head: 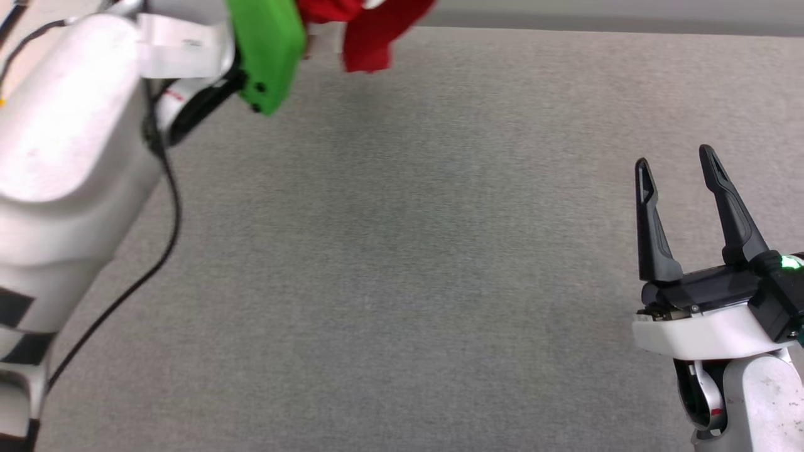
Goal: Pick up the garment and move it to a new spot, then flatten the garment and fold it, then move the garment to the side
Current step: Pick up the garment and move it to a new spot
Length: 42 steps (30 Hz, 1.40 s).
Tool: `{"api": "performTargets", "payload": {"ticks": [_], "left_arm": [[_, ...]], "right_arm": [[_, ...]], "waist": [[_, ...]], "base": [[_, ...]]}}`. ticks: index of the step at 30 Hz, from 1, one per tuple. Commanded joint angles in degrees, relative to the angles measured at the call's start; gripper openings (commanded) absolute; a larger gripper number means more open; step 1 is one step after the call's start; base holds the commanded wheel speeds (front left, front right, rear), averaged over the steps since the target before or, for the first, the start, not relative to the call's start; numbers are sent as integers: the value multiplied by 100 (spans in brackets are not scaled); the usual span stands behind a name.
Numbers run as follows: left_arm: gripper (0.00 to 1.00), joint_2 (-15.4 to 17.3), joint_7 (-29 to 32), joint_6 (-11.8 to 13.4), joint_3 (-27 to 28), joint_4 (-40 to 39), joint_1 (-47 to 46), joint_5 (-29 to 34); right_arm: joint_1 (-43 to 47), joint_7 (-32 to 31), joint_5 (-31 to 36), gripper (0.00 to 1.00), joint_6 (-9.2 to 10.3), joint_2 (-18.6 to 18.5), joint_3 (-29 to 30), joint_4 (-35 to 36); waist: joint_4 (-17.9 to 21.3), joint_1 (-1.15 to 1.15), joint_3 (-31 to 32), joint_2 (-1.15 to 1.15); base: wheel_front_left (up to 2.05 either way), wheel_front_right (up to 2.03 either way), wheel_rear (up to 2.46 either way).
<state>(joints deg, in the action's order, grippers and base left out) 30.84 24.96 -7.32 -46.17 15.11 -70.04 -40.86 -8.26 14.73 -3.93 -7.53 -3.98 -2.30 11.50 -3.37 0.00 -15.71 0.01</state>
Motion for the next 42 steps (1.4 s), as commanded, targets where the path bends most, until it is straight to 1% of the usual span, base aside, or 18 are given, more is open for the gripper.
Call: {"api": "performTargets", "payload": {"ticks": [1, 5, 9, 13, 21, 25, 28, 31, 32, 33, 36, 40, 42], "left_arm": [[0, -131, -7, -16, -101, -23, -181, 71], [0, -585, -148, -16, -504, 48, -388, 103], [0, -987, -363, -16, -967, 249, -408, 60], [0, -1251, -630, -16, -1422, 585, -244, -25], [0, -1537, -948, -16, -2353, 1303, 587, -329], [0, -1599, -994, -16, -2558, 1609, 1048, -427], [0, -1657, -978, -16, -2633, 1757, 1346, -487], [0, -1708, -1096, -16, -2659, 1914, 1479, -529], [33, -1726, -1170, -16, -2661, 1966, 1477, -510], [100, -1748, -1340, -6, -2649, 2013, 1447, -443], [100, -1850, -1848, 65, -2491, 2064, 1438, -422], [100, -1872, -2561, 319, -2327, 1983, 1436, -255], [100, -1835, -2902, 490, -2206, 1925, 1499, -227]], "right_arm": [[-8, 27, -41, 100, 4, 21, 16, 23], [-66, 27, -60, 100, 4, 67, 39, 35], [-97, 27, -67, 100, 4, 93, 74, 59], [-151, 27, -91, 100, 4, 105, 74, 63], [-187, 27, -251, 100, 4, 109, 148, 49], [-173, 27, -269, 100, 4, 109, 171, 23], [-160, 27, -284, 100, 4, 110, 176, -1], [-135, 27, -289, 100, 4, 110, 180, -29], [-119, 27, -285, 100, 4, 110, 183, -38], [-97, 27, -278, 100, 4, 110, 181, -49], [-20, 27, -241, 100, 4, 110, 176, -84], [142, 27, -167, 100, 4, 110, 199, -130], [241, 27, -138, 100, 4, 110, 200, -151]], "waist": [[386, 0, -75, -1], [741, 0, -205, -1], [984, 0, -334, -1], [1185, 0, -439, -1], [1310, 0, -527, -1], [1307, 0, -533, -1], [1292, 0, -518, -1], [1250, 0, -468, -1], [1230, 0, -437, -1], [1208, 0, -396, -1], [1127, 0, -231, -1], [966, 0, 59, -1], [870, 0, 231, -1]], "base": [[0, 0, 0], [0, 0, 0], [0, 0, 0], [0, 0, 0], [0, 0, 0], [0, 0, 0], [0, 0, 0], [0, 0, 0], [0, 0, 0], [0, 0, 0], [0, 0, 0], [0, 0, 0], [0, 0, 0]]}}
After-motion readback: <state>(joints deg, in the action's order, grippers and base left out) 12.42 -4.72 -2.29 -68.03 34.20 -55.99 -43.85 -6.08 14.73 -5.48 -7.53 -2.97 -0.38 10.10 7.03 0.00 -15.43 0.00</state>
